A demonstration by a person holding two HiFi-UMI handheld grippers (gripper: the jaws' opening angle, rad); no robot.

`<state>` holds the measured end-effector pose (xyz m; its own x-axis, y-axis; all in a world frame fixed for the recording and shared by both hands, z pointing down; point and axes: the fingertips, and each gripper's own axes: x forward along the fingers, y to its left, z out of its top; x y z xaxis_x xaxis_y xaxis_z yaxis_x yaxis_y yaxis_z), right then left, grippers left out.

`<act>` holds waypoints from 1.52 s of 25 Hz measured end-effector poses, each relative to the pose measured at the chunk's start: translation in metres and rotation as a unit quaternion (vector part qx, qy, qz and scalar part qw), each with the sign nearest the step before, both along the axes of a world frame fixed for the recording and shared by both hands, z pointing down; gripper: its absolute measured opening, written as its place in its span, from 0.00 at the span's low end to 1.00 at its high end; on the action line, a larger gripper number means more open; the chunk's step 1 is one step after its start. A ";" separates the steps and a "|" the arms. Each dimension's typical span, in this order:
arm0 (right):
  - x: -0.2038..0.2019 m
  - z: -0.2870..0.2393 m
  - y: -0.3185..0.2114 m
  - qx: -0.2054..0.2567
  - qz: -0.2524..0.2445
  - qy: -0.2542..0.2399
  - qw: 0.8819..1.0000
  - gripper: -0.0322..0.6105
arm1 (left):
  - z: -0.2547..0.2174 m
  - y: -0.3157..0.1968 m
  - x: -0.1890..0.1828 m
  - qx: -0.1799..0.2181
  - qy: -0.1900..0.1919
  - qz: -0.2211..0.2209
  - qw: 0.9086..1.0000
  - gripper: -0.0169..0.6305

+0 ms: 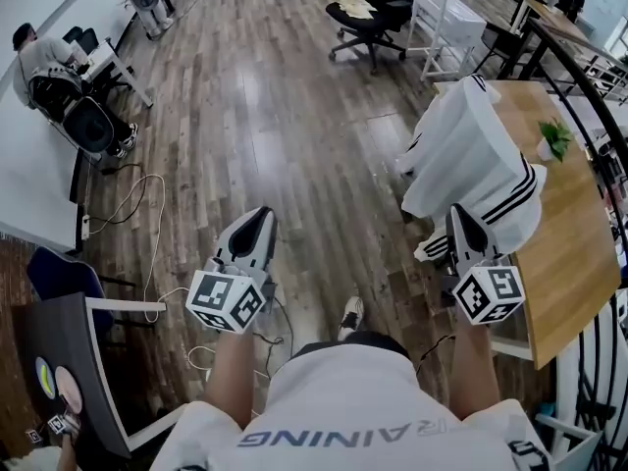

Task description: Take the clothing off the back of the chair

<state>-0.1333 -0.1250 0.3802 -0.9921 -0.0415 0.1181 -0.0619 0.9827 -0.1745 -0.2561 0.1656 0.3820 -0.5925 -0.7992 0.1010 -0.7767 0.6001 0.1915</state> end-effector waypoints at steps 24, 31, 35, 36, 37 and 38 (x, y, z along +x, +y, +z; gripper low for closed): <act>-0.006 -0.012 -0.166 0.050 0.275 -0.027 0.960 0.09 | 0.012 -0.303 -0.143 0.018 0.001 0.285 0.958 0.10; -0.002 -0.014 -0.173 0.053 0.406 -0.012 0.912 0.09 | 0.003 -0.375 -0.179 0.024 -0.008 0.403 0.915 0.10; 0.007 -0.008 -0.164 0.047 0.469 -0.002 0.882 0.09 | 0.001 -0.404 -0.185 0.029 -0.012 0.468 0.883 0.10; 0.010 -0.005 -0.160 0.044 0.484 0.000 0.874 0.09 | 0.000 -0.410 -0.185 0.032 -0.014 0.487 0.873 0.10; 0.013 -0.002 -0.157 0.038 0.498 0.001 0.866 0.09 | 0.000 -0.415 -0.185 0.034 -0.015 0.505 0.862 0.10; 0.015 0.001 -0.153 0.032 0.511 0.003 0.859 0.09 | 0.000 -0.421 -0.185 0.034 -0.016 0.519 0.854 0.10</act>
